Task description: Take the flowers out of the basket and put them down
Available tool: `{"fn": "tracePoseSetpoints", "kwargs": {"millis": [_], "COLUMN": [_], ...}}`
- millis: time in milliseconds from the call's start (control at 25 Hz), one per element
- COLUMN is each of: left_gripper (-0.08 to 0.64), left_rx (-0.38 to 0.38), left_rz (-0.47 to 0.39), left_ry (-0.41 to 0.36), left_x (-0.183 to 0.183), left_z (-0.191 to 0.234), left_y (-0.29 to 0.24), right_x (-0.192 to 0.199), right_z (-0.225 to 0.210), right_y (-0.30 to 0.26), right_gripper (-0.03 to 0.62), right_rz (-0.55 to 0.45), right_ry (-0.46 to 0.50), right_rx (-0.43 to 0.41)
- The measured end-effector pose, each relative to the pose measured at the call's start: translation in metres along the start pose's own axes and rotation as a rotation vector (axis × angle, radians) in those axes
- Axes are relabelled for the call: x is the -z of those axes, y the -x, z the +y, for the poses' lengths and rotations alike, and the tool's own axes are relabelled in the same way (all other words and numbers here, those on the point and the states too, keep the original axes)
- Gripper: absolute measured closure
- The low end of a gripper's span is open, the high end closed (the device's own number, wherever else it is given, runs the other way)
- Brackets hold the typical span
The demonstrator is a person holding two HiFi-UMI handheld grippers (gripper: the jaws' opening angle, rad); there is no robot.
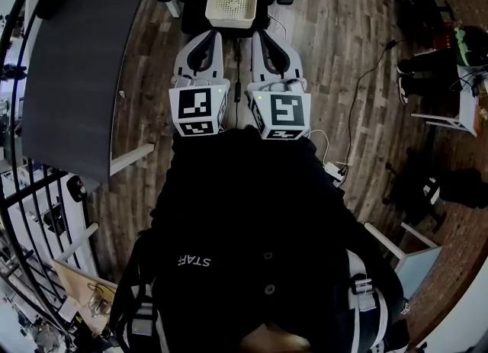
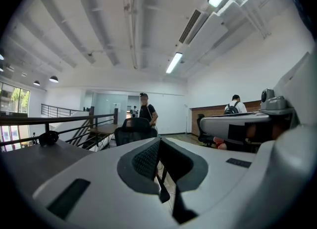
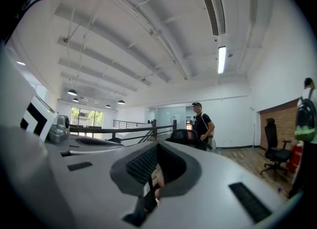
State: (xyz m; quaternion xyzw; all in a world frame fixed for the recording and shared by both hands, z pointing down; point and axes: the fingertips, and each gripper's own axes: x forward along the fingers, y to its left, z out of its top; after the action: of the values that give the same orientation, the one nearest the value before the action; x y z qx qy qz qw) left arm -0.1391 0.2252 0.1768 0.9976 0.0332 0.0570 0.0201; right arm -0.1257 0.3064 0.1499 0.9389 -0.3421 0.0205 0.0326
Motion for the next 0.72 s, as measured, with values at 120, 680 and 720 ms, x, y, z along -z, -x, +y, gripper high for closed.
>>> {"fn": "tracePoseSetpoints", "kwargs": {"millis": [120, 680, 720], "left_gripper": [0.557, 0.557, 0.557], "left_rx": [0.008, -0.009, -0.012], "left_rz": [0.011, 0.124, 0.133], "left_ry": [0.008, 0.078, 0.085], "left_x": [0.006, 0.065, 0.071], "left_z": [0.006, 0.062, 0.067], "left_y": [0.000, 0.002, 0.002], "right_x": [0.006, 0.050, 0.055], "right_z": [0.003, -0.002, -0.003], "right_y": [-0.004, -0.033, -0.035], "right_gripper": [0.580, 0.580, 0.580], "right_rz": [0.014, 0.121, 0.130], "right_ry": [0.004, -0.028, -0.030], "right_rx": [0.008, 0.097, 0.103]}}
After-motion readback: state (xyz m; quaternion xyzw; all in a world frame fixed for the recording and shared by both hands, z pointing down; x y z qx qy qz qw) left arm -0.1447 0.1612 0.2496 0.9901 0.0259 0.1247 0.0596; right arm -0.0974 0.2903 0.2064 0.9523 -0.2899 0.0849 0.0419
